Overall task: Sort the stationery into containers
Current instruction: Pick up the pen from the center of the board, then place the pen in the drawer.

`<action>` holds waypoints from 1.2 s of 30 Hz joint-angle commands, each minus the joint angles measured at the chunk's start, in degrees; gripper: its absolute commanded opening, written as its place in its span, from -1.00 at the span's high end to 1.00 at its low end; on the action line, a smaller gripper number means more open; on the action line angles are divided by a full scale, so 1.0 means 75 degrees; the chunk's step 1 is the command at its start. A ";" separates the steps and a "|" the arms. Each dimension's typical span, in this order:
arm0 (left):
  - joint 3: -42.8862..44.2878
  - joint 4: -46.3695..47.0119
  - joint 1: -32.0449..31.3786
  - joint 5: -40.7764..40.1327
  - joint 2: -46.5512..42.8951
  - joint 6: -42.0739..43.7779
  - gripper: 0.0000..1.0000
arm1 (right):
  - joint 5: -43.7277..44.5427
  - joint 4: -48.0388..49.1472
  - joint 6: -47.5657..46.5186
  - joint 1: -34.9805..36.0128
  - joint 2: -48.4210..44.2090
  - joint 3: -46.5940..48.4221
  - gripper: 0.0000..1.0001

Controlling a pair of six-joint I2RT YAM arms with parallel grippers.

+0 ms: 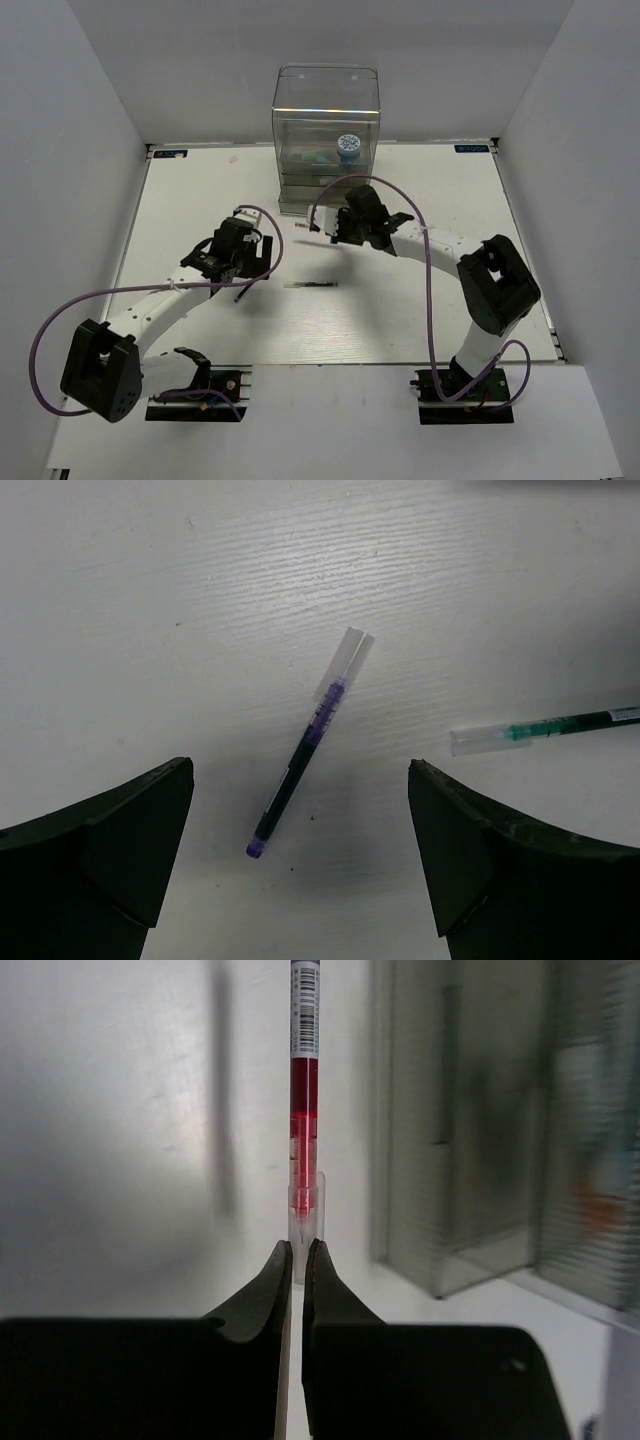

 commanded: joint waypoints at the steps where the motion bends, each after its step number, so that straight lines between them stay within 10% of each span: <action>1: 0.0092 -0.0051 -0.0018 0.0251 0.0119 0.0063 -0.95 | 0.0727 0.0709 -0.0575 -0.0079 -0.0275 0.0774 1.00; 19: 0.0443 -0.0215 -0.0018 0.0169 0.1372 -0.0112 -0.68 | 0.1547 0.0944 -0.1654 -0.0502 0.1776 0.2486 0.99; 26: 0.0584 -0.0296 -0.0018 0.0005 0.1889 -0.0112 -0.58 | 0.1477 0.0850 -0.1292 -0.0571 0.1812 0.2464 0.17; 36: 0.0807 -0.0297 -0.0018 0.0005 0.2311 -0.0183 -0.38 | -0.0101 0.0288 0.0243 -0.0701 0.0559 0.1749 0.11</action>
